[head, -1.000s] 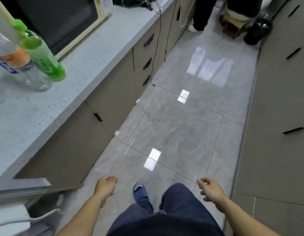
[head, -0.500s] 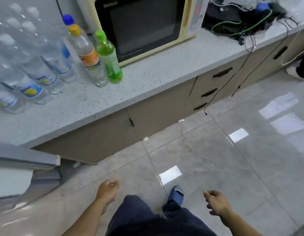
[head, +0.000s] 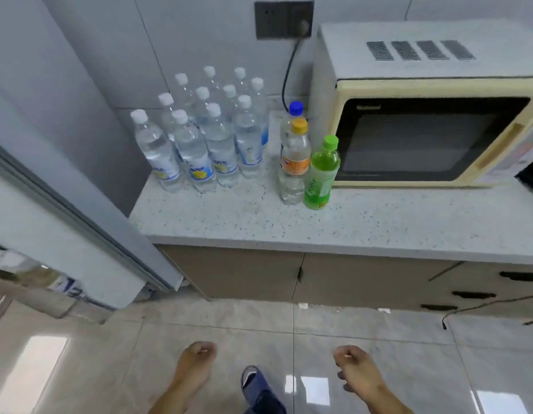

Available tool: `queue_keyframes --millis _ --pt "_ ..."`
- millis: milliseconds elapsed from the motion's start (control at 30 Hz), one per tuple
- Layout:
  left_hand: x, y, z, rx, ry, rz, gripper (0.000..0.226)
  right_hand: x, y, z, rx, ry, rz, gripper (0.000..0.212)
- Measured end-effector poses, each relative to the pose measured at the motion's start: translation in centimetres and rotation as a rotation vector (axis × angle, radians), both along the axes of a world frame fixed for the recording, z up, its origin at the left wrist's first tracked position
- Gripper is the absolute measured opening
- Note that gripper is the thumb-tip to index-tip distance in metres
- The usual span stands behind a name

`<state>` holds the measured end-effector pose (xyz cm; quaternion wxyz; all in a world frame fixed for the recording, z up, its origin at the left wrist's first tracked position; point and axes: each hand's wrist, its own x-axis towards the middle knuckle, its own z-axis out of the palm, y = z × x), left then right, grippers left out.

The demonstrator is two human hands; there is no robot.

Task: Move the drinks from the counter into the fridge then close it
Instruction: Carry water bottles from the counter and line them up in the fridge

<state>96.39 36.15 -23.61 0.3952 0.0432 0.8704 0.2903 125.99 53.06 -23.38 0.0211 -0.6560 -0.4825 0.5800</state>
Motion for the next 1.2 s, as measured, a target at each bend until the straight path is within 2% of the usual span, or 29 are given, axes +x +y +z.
queue_keyframes --millis 200,300,433,600,767,933,1000,1100,1200 --pt "-4.1 8.0 4.0 0.300 -0.029 -0.063 0.010 -11.9 6.3 6.1 0.200 0.139 0.256 0.013" --pt "-6.5 11.3 7.0 0.417 0.005 -0.086 0.011 -17.7 9.5 8.8 0.289 0.230 0.299 0.014" --pt "-9.2 15.0 11.2 0.566 0.112 -0.043 0.018 -24.3 12.7 12.6 0.422 0.310 0.349 0.014" --pt "-12.5 20.6 16.7 0.697 0.340 0.152 0.037 -31.8 16.8 17.6 0.700 0.387 0.360 0.035" --pt "-16.8 25.9 21.8 0.671 0.601 0.235 0.051 -38.4 21.6 23.2 0.992 0.397 0.432 0.053" --pt "-19.5 29.2 23.7 0.533 0.707 0.099 0.063 -42.0 24.5 24.9 1.009 0.218 0.645 0.059" --pt "-20.3 29.7 24.0 0.449 0.755 0.002 0.059 -42.9 24.9 25.0 1.021 0.143 0.728 0.054" --pt "-20.7 29.8 24.3 0.373 0.848 -0.100 0.042 -43.1 25.3 25.1 1.040 0.061 0.812 0.043" --pt "-20.1 29.1 24.4 0.414 0.883 -0.070 0.029 -41.8 25.1 24.8 1.062 0.119 0.820 0.037"
